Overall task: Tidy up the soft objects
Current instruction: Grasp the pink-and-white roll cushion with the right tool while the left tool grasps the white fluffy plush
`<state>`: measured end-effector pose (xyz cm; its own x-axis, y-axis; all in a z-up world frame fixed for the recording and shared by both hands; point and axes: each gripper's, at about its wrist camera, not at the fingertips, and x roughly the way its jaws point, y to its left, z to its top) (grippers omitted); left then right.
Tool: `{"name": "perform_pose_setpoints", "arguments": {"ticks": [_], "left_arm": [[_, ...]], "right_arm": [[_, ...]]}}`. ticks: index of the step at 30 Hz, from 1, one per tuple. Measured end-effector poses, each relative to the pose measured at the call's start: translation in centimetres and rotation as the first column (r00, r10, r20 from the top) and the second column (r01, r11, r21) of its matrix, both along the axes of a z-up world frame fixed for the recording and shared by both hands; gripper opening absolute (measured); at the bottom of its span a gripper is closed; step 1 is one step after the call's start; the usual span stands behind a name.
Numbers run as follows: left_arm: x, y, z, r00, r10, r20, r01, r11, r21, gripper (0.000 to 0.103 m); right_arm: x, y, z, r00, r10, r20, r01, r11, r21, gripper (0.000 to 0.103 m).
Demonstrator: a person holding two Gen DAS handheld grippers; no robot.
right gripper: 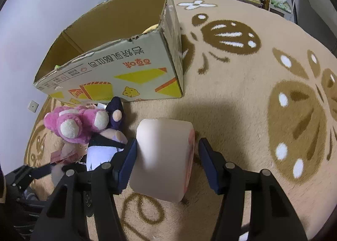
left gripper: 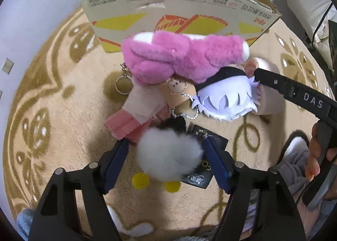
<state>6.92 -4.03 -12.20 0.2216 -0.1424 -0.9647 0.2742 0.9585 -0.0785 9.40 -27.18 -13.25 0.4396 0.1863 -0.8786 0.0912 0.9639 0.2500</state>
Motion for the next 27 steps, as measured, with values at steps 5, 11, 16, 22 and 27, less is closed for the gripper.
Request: {"name": "perform_pose_setpoints", "arguments": {"ticks": [5,11,16,22,27], "left_arm": [[-0.1,0.1,0.1,1.000,0.004,0.002,-0.004,1.000,-0.015,0.063],[-0.5,0.5,0.4,1.000,-0.002,0.004,0.002,0.999,-0.044,0.038],[-0.8,0.9,0.8,1.000,-0.002,0.023,0.003,0.999,-0.043,0.034],[-1.7,0.6,2.5,0.995,-0.037,0.094,0.041,0.998,-0.046,0.008],[-1.4,0.5,2.2,0.997,-0.023,0.073,0.026,0.999,-0.042,0.008]], "right_arm": [[-0.1,-0.1,-0.1,1.000,-0.007,-0.007,0.007,1.000,0.017,0.063],[-0.3,0.3,0.1,1.000,0.016,-0.003,-0.016,0.999,0.030,0.050],[-0.6,-0.1,0.2,1.000,-0.004,-0.003,0.004,0.998,0.057,0.048],[-0.9,-0.4,0.5,1.000,-0.017,0.005,0.017,0.998,0.065,0.044],[-1.1,-0.7,0.7,1.000,-0.030,0.005,0.030,0.997,0.073,0.043]]}}
